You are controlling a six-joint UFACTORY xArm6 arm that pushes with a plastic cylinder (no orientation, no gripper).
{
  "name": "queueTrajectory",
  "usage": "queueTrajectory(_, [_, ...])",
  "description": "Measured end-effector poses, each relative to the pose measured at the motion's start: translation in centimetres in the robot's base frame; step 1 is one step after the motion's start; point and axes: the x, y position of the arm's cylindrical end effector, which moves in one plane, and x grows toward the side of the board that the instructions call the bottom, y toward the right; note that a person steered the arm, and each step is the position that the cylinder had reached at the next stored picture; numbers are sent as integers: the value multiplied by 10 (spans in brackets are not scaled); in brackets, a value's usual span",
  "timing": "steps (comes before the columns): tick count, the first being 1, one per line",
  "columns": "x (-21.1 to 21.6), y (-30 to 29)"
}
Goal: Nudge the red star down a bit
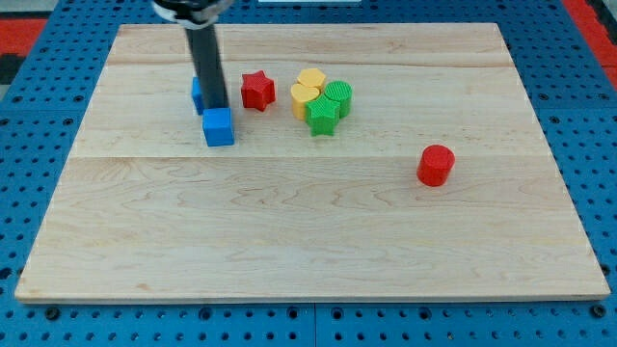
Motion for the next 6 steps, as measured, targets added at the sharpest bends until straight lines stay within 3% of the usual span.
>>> queueTrajectory(2, [-70, 3])
queueTrajectory(3, [-63, 26])
queueTrajectory(5, [2, 37])
queueTrajectory(6, [-2, 14])
